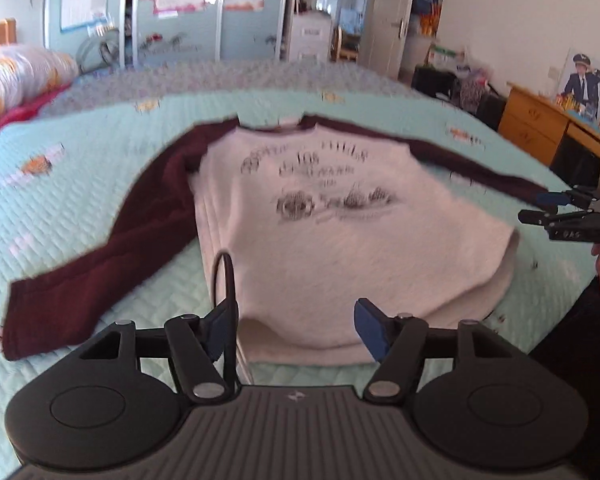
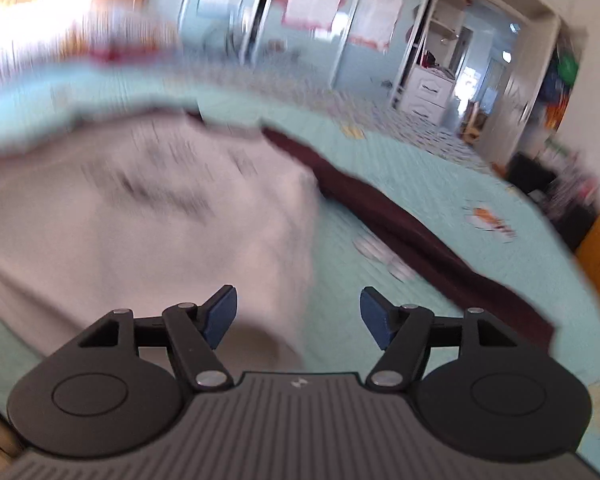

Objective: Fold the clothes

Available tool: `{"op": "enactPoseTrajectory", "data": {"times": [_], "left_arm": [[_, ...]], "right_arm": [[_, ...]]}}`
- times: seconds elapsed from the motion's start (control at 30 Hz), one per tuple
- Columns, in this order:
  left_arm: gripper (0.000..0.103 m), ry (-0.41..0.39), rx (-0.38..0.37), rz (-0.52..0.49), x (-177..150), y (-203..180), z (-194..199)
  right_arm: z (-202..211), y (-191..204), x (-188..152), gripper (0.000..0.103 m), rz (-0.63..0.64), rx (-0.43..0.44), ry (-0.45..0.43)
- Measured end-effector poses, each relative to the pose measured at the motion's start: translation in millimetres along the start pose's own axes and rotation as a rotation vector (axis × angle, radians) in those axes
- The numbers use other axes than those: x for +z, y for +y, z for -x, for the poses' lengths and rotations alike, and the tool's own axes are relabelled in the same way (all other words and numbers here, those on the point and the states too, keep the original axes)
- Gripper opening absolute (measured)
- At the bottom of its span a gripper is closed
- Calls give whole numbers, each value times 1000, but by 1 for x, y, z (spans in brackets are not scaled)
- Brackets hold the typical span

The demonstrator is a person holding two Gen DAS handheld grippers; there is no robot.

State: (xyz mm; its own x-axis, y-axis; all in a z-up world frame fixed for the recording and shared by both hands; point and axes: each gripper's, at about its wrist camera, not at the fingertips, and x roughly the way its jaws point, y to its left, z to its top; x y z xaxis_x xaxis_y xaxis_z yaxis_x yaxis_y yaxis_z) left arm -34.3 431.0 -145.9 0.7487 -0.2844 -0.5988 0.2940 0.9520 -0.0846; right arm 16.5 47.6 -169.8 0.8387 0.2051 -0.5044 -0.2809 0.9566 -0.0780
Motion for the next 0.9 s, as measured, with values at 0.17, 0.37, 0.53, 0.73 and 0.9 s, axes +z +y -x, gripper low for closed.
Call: {"op": "enactPoseTrajectory", "data": {"times": [0.17, 0.37, 0.53, 0.73, 0.9], "left_arm": [[69, -85, -13, -26, 24, -27, 49], [81, -241, -57, -37, 56, -47, 122], [103, -192, -138, 50, 55, -29, 122], [102, -163, -204, 367, 33, 7, 89], [103, -313, -253, 519, 32, 25, 87]], "right_arm": [[-4, 33, 48, 74, -337, 448, -74], [-57, 121, 97, 76, -689, 847, -57], [-55, 158, 106, 76, -714, 977, 6], [-27, 116, 80, 77, -729, 888, 2], [-18, 81, 57, 77, -767, 802, 18]]}}
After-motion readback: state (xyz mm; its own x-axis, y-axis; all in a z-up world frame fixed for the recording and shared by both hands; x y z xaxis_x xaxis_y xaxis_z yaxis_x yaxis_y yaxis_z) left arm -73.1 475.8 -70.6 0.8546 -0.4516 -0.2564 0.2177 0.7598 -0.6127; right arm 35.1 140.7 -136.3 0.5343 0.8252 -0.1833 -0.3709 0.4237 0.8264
